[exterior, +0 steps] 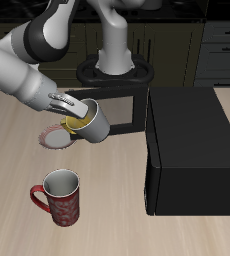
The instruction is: Open the microwave and place the white and yellow mug in it
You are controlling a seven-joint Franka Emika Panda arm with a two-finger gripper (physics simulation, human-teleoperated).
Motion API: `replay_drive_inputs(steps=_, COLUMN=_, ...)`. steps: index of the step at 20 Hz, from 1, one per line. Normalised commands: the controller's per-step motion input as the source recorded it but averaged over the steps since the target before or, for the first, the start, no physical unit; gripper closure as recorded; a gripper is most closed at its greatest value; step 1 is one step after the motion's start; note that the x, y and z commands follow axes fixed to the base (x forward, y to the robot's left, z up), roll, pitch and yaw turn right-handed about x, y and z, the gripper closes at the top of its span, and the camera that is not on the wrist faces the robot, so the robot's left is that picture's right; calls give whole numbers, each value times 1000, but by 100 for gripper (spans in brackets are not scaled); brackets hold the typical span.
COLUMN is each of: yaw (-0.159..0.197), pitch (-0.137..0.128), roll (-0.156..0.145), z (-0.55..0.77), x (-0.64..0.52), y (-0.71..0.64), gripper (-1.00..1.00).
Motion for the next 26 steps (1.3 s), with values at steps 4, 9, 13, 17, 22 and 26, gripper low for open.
replay_drive_inputs(steps=4, yaw=-44, pitch=37, roll=28, z=-132, x=-89, y=196, gripper=100)
replay_drive_inputs(steps=9, yaw=0, pitch=73, roll=-9, z=-227, x=-27, y=88, gripper=100)
replay_drive_inputs(steps=13, yaw=-38, pitch=50, roll=19, z=-165, x=-10, y=110, gripper=100)
replay_drive_inputs(steps=17, yaw=-25, pitch=32, roll=-4, z=-91, x=-69, y=133, gripper=100)
replay_drive_inputs(steps=22, yaw=13, pitch=16, roll=26, z=-41, x=-136, y=275, gripper=100)
replay_drive_inputs(steps=26, yaw=156, pitch=-7, roll=-52, z=28, x=-154, y=231, gripper=100)
